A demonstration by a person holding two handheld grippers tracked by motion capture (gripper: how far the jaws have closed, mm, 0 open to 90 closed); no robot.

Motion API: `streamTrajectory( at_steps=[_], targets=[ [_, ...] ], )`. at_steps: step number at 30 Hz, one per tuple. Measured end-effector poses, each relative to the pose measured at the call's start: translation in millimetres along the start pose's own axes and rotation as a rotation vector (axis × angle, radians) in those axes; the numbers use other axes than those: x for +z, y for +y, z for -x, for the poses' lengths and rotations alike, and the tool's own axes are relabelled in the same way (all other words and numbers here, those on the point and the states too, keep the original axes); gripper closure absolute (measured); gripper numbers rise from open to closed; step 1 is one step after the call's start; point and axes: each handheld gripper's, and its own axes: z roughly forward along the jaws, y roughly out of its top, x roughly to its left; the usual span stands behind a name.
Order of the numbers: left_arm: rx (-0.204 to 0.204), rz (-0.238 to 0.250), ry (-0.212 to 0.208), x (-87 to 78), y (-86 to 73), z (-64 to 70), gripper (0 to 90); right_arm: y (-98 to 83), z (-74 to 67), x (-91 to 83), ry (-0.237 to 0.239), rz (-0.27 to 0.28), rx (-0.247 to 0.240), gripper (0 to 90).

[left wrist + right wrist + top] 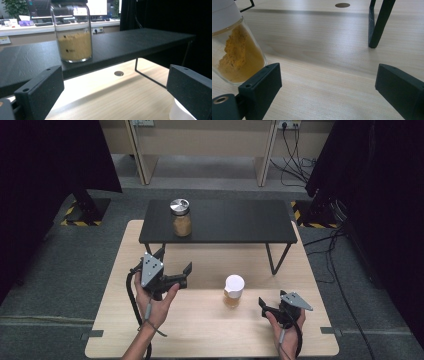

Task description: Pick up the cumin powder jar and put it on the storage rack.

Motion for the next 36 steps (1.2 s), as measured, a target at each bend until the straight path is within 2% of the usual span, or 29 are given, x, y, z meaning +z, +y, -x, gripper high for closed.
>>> streamTrajectory(
  at_steps=[8, 14, 20, 31, 36],
  targets=[
    [0.014, 0.017, -0.018, -5.9, -20.8, 0.4, 0.7, 0.0, -0.8, 0.1, 0.001, 0.000, -0.003, 7.0],
    [0.022, 0.022, -0.049, -9.7, -42.7, -1.2, 1.0, 0.0, -1.7, 0.2, 0.000, 0.000, -0.005, 7.0],
    [0.026, -0.012, -0.076, -8.6, -59.8, -1.3, 1.3, 0.4, -2.2, 0.1, 0.000, -0.003, -0.005, 7.0],
    [-0.011, -0.048, -0.075, -8.7, -84.6, -2.4, 2.4, 0.2, -2.8, 0.2, 0.001, -0.002, -0.009, 7.0],
    [-0.024, -0.099, -0.084, -4.4, -97.4, -3.4, 3.7, 0.2, -3.0, 0.3, 0.000, -0.002, -0.013, 7.0]
  ],
)
